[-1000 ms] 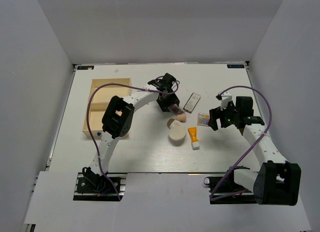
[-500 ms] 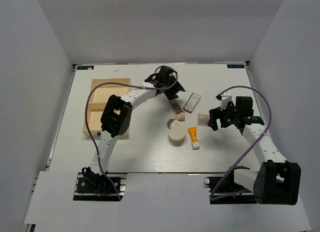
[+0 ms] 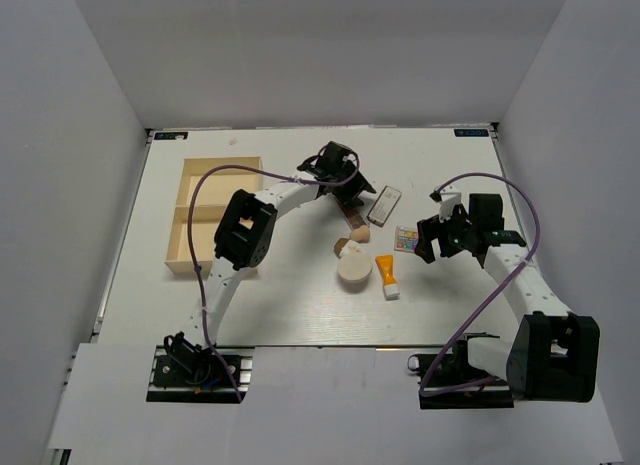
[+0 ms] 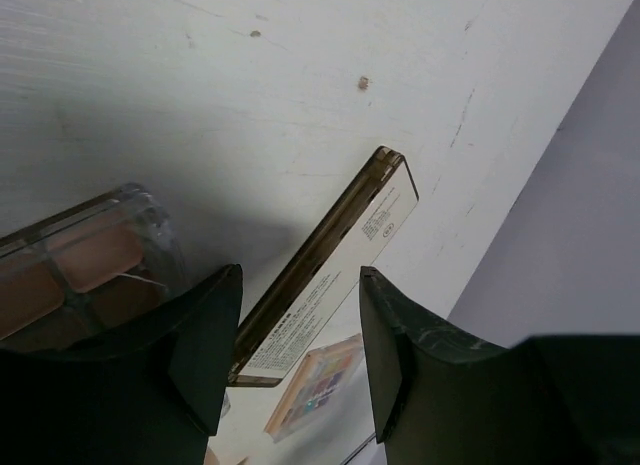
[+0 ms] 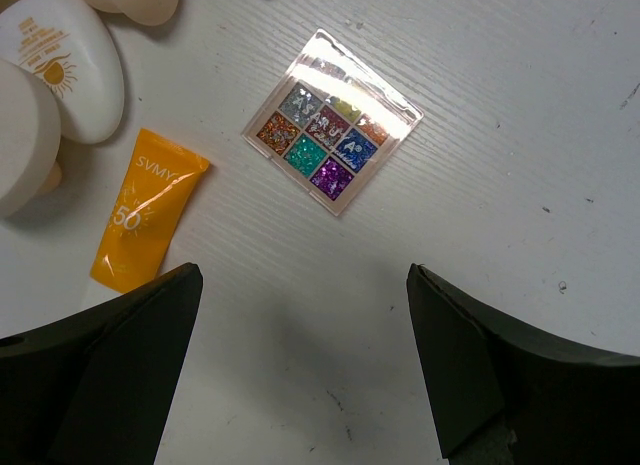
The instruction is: Organize the makeup
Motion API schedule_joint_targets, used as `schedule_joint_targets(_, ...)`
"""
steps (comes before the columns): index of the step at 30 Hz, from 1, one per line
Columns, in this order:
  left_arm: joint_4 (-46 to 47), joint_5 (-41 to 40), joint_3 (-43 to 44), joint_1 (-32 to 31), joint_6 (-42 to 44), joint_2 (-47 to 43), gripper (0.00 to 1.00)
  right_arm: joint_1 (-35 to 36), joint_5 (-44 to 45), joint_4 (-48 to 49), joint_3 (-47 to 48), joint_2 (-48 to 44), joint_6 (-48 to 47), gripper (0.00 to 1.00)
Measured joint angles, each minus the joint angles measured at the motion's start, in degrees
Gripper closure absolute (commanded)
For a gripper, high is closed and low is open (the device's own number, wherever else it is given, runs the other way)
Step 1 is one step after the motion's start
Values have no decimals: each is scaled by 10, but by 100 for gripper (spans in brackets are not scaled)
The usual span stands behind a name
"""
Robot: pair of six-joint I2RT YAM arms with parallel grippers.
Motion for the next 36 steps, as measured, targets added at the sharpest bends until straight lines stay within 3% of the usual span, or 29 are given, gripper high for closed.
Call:
schedule_joint_targets(9, -116, -41, 4, -1, 49, -28, 37, 0, 0, 0, 0, 0, 0, 11)
schedule_joint_targets(17, -203, -88, -48, 4, 96, -81, 37, 0, -7, 0, 0, 0, 0, 11)
schedule_joint_targets(26, -224, -107, -59, 23, 137, -109, 20, 0, -10, 0, 0, 0, 1, 11)
schedule_joint_targets(31, -221, -89, -3, 45, 213, -116, 16, 0, -10, -2, 0, -4, 1, 11)
schedule_joint_targets(36, -246, -78, -23, 61, 338, -155, 19, 0, -10, -2, 0, -11, 1, 11)
